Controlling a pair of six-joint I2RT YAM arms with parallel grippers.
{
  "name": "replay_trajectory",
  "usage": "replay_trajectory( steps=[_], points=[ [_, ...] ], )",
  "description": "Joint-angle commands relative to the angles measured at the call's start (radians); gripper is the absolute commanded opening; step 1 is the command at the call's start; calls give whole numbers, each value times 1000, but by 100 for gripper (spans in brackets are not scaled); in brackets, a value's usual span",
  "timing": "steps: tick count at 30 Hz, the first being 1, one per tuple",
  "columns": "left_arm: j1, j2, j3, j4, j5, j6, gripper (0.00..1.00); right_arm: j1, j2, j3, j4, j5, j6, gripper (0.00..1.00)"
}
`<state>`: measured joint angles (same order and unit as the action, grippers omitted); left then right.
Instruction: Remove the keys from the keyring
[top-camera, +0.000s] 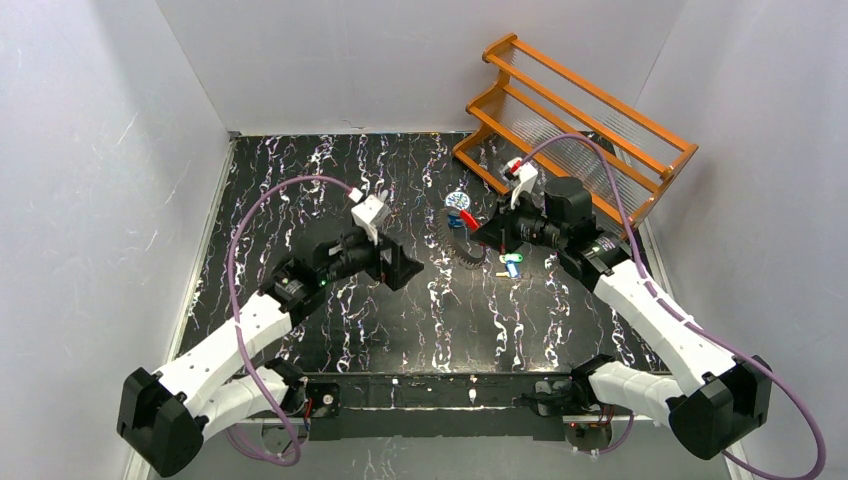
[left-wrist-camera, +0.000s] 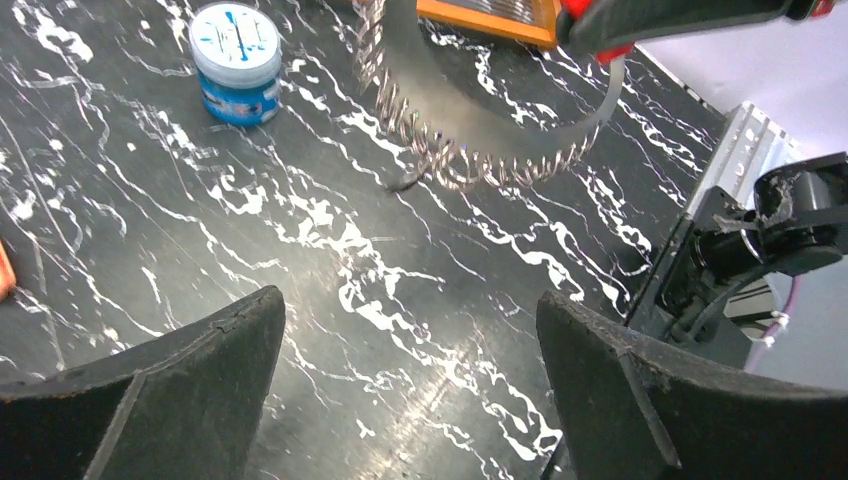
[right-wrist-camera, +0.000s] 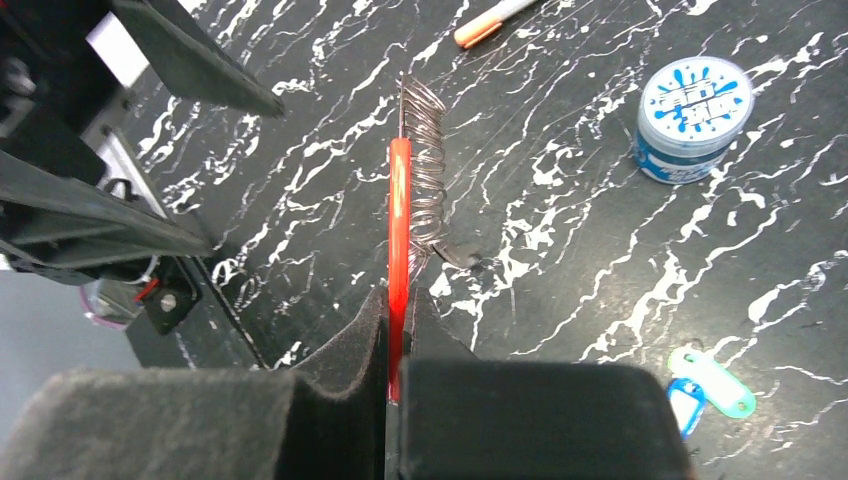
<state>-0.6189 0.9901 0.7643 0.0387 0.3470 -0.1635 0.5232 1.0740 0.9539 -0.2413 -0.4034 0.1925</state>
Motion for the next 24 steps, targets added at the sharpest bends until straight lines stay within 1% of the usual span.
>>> replay_trajectory(
  steps=[1, 4, 6, 10, 16, 19, 24],
  points=[
    [4, -99, -141, 281, 43, -133, 94, -1, -41, 37, 73, -39, 118, 1],
    [4, -106, -233, 430, 80, -149, 94, 0, -54, 35, 82, -61, 151, 1],
    [4, -92, -268, 491, 85, -148, 97, 0, -64, 32, 94, -83, 168, 1],
    [4, -66, -297, 558, 97, -129, 98, 0, -86, 17, 128, -113, 217, 1],
    [-3, 1, -346, 743, 203, -136, 98, 0, -122, -14, 196, -147, 278, 1],
    [-25, 48, -346, 789, 237, -115, 98, 0, -135, -38, 229, -169, 306, 1],
    [-54, 81, -345, 830, 244, -46, 98, 0, -146, -56, 268, -195, 328, 1]
  ],
)
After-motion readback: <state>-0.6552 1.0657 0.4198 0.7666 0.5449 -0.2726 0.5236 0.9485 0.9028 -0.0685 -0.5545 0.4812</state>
